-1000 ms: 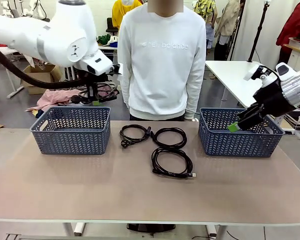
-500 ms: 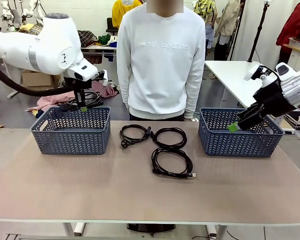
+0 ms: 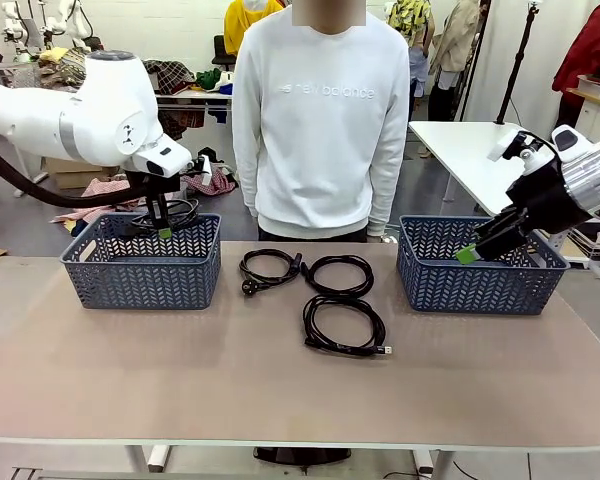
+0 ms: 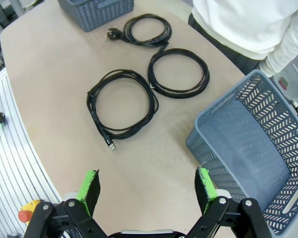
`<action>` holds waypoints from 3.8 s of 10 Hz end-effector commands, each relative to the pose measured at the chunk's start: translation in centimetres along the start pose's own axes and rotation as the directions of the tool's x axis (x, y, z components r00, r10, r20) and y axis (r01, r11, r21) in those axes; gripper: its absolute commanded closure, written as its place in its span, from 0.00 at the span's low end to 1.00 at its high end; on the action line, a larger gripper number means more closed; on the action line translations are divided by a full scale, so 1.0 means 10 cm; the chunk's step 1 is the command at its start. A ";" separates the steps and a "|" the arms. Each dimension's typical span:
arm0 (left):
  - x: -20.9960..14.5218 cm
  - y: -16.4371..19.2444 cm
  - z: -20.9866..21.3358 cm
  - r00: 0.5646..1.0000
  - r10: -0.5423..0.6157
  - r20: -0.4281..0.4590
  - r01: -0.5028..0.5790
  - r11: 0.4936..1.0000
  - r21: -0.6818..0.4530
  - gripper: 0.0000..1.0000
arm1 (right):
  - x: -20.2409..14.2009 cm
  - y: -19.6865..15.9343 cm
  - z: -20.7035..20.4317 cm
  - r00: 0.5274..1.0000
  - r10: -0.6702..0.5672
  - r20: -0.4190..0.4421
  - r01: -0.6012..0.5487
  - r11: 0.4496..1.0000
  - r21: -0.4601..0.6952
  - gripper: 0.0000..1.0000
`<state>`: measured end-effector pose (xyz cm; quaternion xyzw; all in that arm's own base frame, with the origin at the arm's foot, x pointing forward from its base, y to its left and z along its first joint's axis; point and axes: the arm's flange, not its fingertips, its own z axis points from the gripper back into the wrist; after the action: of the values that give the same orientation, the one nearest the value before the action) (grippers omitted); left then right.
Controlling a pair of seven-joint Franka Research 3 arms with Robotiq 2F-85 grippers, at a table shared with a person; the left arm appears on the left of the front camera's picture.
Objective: Organize the cables according to human instructions.
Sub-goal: Pick up a bundle of cables and place it in the basket indicated by the human.
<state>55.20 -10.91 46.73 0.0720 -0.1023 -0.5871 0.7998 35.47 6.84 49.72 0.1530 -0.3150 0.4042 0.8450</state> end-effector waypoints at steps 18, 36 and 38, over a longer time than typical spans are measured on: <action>-0.04 0.02 -0.03 0.999 0.032 0.010 -0.032 0.999 -0.028 0.00 | 0.00 -0.01 -0.01 1.000 0.001 0.012 -0.001 1.000 0.011 0.00; 0.36 -1.60 0.33 0.938 0.070 0.341 -0.035 0.993 -0.109 0.00 | 0.00 -0.01 -0.01 1.000 0.001 0.012 -0.001 1.000 0.011 0.00; 0.42 -1.55 0.38 0.948 0.079 0.309 -0.045 0.992 -0.116 0.00 | 0.00 -0.01 -0.01 1.000 0.001 0.012 -0.001 1.000 0.011 0.00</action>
<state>40.71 -20.08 46.64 -0.0696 -0.1946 -0.5759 0.7910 35.45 6.89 49.74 0.1524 -0.3150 0.4047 0.8448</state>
